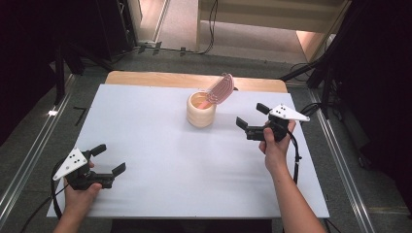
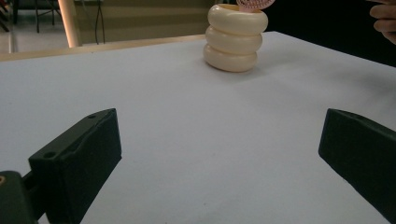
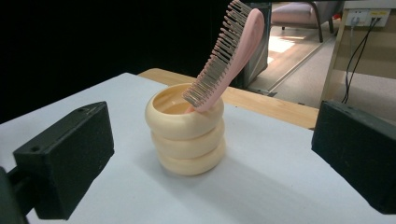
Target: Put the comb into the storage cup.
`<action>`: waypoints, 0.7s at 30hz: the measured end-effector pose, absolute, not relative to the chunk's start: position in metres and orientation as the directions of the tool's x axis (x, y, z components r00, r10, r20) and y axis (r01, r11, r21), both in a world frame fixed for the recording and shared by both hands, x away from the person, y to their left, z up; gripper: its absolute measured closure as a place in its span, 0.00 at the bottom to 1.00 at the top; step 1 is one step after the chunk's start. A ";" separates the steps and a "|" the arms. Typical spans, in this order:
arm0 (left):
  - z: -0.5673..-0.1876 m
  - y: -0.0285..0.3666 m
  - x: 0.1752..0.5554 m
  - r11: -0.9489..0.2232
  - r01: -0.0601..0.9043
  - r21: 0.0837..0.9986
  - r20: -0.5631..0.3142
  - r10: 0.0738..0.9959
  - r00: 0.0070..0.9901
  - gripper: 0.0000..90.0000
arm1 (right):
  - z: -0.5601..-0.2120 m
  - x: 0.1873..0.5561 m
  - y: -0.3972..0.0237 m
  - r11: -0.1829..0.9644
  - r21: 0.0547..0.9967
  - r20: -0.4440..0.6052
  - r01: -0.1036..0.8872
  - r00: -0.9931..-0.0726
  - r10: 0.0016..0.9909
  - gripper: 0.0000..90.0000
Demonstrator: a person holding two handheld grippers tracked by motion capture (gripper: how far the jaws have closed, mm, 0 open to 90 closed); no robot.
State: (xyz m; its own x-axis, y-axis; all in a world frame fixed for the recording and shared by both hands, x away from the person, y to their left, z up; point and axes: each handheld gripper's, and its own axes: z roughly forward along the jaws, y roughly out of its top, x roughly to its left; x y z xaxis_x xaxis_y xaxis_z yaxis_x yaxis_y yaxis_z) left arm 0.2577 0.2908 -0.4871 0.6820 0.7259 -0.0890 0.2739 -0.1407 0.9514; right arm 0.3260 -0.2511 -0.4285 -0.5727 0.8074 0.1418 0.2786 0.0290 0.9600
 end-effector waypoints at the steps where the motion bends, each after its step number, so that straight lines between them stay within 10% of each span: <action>1: -0.487 0.291 0.258 -0.141 0.273 0.951 -0.088 0.727 0.681 0.00 | -0.429 0.324 -0.252 0.029 0.961 0.140 0.276 -0.572 0.808 0.00; 21: -0.487 0.290 0.258 -0.147 0.272 0.951 -0.084 0.725 0.684 0.00 | -0.447 0.278 -0.287 0.040 0.965 0.115 0.260 -0.555 0.824 0.00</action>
State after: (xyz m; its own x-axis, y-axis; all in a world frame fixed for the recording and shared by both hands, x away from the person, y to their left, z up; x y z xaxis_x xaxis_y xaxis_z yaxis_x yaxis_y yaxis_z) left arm 0.2575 0.2904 -0.4870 0.6841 0.7245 -0.0841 0.2721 -0.1465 0.9510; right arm 0.2779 -0.2872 -0.4466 -0.5551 0.8237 0.1154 0.2599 0.0400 0.9648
